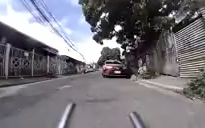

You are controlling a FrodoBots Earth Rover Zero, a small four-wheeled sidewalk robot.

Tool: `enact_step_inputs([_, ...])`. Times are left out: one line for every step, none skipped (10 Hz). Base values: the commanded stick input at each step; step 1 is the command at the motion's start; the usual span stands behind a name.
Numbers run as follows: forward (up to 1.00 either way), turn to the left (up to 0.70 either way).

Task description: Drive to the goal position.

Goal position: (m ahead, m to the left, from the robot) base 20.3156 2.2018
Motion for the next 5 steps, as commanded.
enact_step_inputs([1.0, 0.0])
enact_step_inputs([1.0, 0.0])
enact_step_inputs([1.0, 0.0])
enact_step_inputs([1.0, 0.0])
enact_step_inputs([1.0, 0.0])
